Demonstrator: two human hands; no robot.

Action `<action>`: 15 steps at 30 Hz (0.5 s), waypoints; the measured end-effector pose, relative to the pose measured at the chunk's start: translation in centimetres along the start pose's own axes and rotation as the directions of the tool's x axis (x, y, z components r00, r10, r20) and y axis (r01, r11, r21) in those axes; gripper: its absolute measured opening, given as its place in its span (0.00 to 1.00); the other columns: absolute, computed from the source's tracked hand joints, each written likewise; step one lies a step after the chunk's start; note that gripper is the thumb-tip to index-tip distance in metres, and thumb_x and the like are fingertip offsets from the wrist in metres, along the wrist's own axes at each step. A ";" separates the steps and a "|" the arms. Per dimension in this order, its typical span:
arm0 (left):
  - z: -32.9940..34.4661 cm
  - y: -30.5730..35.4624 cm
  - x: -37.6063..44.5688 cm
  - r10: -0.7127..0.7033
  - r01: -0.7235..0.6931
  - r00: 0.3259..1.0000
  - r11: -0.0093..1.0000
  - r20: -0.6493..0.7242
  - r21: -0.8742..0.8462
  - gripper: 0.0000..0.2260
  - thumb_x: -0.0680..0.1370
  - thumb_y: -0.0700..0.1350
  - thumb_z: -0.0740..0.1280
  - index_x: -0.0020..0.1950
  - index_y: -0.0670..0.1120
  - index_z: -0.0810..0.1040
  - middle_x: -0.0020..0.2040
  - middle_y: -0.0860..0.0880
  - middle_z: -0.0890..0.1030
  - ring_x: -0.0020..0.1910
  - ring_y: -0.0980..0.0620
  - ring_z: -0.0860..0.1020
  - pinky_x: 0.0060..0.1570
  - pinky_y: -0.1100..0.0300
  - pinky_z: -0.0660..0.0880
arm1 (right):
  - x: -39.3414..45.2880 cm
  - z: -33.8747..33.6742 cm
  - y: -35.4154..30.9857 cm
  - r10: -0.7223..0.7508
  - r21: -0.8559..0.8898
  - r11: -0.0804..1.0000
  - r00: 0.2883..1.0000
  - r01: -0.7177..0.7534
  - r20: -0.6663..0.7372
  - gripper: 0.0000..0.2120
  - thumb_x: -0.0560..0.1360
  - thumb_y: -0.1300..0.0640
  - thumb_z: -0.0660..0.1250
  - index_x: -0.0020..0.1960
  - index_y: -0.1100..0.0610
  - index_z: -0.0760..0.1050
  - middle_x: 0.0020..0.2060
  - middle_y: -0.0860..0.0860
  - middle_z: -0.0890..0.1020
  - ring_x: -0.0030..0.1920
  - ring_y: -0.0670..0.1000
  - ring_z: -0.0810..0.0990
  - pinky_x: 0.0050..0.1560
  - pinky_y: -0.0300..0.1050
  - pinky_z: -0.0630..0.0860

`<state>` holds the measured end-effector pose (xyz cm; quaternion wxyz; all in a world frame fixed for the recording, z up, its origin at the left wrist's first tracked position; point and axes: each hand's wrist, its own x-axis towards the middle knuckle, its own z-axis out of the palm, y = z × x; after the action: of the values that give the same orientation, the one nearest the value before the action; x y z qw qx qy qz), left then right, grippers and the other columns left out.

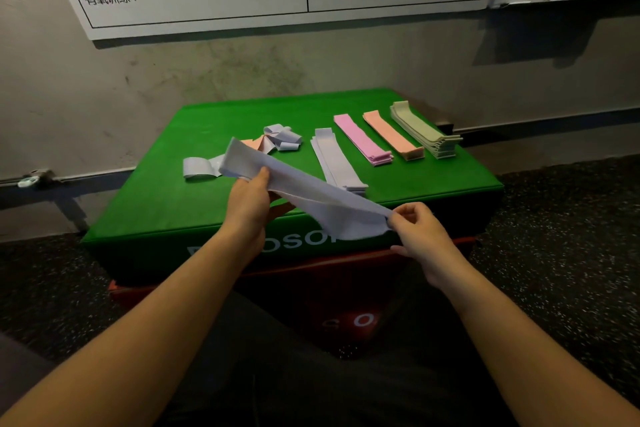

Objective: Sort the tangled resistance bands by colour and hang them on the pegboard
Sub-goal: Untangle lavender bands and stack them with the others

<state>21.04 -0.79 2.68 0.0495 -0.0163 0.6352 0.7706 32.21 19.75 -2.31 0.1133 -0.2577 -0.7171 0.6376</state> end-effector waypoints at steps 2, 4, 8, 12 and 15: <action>-0.3 0.1 0.3 -0.005 0.005 1.000 1.000 -0.014 -0.026 0.06 0.85 0.43 0.57 0.53 0.47 0.73 0.51 0.46 0.80 0.50 0.47 0.80 0.46 0.51 0.80 | 0.1 -0.3 0.1 0.055 0.113 0.992 0.997 -0.060 0.045 0.07 0.79 0.55 0.68 0.55 0.57 0.76 0.55 0.54 0.80 0.55 0.52 0.80 0.52 0.53 0.82; -0.7 0.1 0.7 -0.010 0.010 1.000 1.000 -0.025 -0.025 0.06 0.85 0.43 0.58 0.53 0.47 0.74 0.50 0.46 0.80 0.48 0.48 0.80 0.45 0.51 0.80 | -0.1 -0.3 0.0 0.117 0.302 0.939 0.979 -0.163 0.165 0.09 0.79 0.58 0.67 0.56 0.62 0.79 0.54 0.57 0.84 0.55 0.55 0.82 0.47 0.49 0.82; -1.5 -0.2 1.2 -0.070 0.069 0.997 0.997 -0.037 -0.028 0.05 0.84 0.41 0.59 0.59 0.44 0.72 0.50 0.46 0.78 0.48 0.48 0.78 0.52 0.49 0.78 | -0.8 -0.4 -0.8 0.076 0.633 0.713 0.931 -0.302 0.358 0.11 0.78 0.62 0.63 0.59 0.63 0.77 0.50 0.60 0.83 0.54 0.56 0.82 0.52 0.52 0.83; -1.9 -0.3 1.5 -0.154 0.152 0.988 0.984 -0.006 -0.092 0.08 0.84 0.39 0.58 0.63 0.42 0.69 0.50 0.44 0.79 0.48 0.46 0.80 0.41 0.50 0.79 | -1.4 -0.4 -1.0 -0.001 0.645 0.675 0.874 -0.357 0.485 0.16 0.76 0.60 0.63 0.62 0.62 0.77 0.54 0.61 0.83 0.56 0.58 0.82 0.61 0.63 0.77; -2.0 0.1 2.0 -0.173 0.174 0.985 0.971 0.017 -0.165 0.09 0.84 0.37 0.57 0.64 0.41 0.68 0.50 0.43 0.78 0.48 0.46 0.79 0.38 0.52 0.78 | -1.5 -0.1 -0.9 -0.032 0.598 0.728 0.855 -0.335 0.518 0.14 0.76 0.61 0.61 0.61 0.56 0.76 0.57 0.58 0.82 0.56 0.58 0.80 0.55 0.59 0.75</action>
<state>19.01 -2.64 2.21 0.1157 -0.0750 0.5651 0.8134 33.30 19.05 -1.22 -0.0435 -0.0875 -0.4194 0.9025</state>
